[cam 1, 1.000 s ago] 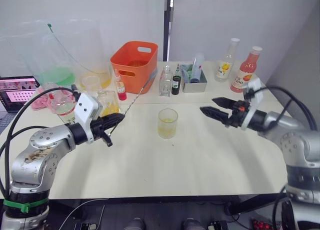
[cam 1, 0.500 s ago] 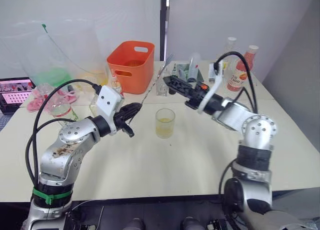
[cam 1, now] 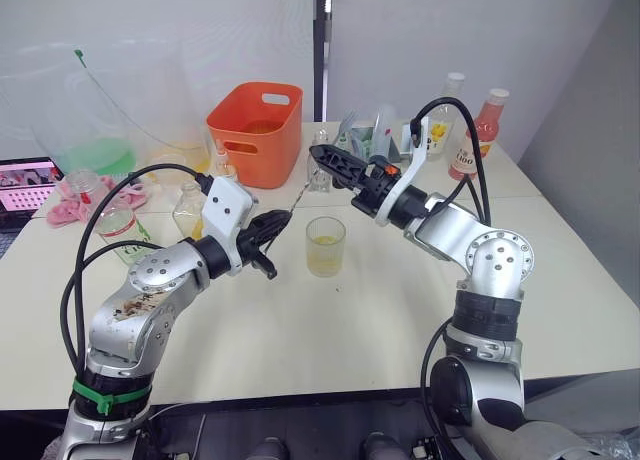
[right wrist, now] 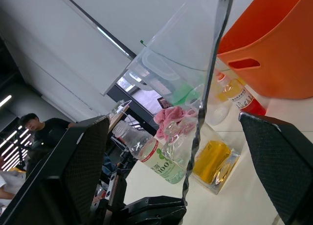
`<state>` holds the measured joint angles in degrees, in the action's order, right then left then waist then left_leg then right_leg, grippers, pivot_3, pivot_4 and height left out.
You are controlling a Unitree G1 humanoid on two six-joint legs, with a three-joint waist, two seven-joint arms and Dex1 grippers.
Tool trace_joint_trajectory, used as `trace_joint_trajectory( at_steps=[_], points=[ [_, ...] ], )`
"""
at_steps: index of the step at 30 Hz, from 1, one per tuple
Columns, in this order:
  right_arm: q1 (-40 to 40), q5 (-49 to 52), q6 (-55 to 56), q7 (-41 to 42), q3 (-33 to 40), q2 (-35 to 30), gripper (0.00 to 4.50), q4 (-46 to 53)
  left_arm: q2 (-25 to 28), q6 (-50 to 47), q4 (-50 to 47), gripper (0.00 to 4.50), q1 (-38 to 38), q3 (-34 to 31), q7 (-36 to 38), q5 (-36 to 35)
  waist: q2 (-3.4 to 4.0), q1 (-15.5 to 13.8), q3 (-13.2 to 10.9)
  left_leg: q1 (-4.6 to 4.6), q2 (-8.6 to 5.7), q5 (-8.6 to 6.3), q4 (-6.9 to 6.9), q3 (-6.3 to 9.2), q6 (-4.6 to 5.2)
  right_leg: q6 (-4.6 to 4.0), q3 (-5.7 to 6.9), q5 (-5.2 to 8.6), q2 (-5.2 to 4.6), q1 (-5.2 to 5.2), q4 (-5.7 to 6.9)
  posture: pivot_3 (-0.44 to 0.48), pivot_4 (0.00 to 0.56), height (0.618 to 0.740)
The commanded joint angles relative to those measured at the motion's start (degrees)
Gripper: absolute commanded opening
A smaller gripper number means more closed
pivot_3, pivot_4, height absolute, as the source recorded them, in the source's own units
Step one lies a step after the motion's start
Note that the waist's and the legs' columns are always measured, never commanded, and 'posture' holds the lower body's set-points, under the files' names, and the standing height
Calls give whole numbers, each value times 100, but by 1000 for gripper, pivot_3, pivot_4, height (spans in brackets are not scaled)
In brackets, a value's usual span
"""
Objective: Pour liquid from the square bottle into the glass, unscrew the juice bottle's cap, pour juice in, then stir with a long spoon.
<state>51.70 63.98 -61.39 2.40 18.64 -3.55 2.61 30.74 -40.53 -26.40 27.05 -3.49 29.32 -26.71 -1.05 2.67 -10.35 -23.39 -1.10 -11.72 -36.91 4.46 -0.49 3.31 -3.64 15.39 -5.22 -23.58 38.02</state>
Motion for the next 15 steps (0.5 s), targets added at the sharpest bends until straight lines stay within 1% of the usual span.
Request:
trace_joint_trajectory(
  at_steps=[1,10,12,13,14,15],
  points=[
    [128,-12,241,48,-76,11,4500,51,-40,-96,-253,6,117,0,-90,-74,0,-3,0,0,0,0,0,0,0,0,0,0,0,0,-1,0,150,740],
    [109,-15,456,29,-170,58,4500,-19,-121,-283,-333,6,141,79,-159,-110,0,-5,0,-2,-1,0,0,-1,0,0,0,0,0,-1,-2,0,150,740],
    [91,3,479,26,-199,77,3953,11,-147,-298,-327,0,164,60,-193,-101,0,-5,0,-2,0,0,0,-1,0,0,0,0,0,-1,-1,0,150,740],
    [88,12,490,19,-203,85,3599,16,-159,-310,-325,0,174,46,-204,-106,0,-4,0,-2,-1,0,0,-1,0,0,0,0,0,-1,-1,0,150,740],
    [79,5,499,16,-212,85,3360,26,-164,-322,-327,0,177,39,-209,-111,0,-4,0,-2,0,0,0,-1,0,0,0,0,0,-2,-1,0,150,740],
    [73,-5,510,13,-217,82,2993,34,-167,-330,-330,0,177,34,-212,-115,0,-5,0,-2,0,0,0,-1,0,0,0,0,0,-2,-1,0,150,740]
  ],
)
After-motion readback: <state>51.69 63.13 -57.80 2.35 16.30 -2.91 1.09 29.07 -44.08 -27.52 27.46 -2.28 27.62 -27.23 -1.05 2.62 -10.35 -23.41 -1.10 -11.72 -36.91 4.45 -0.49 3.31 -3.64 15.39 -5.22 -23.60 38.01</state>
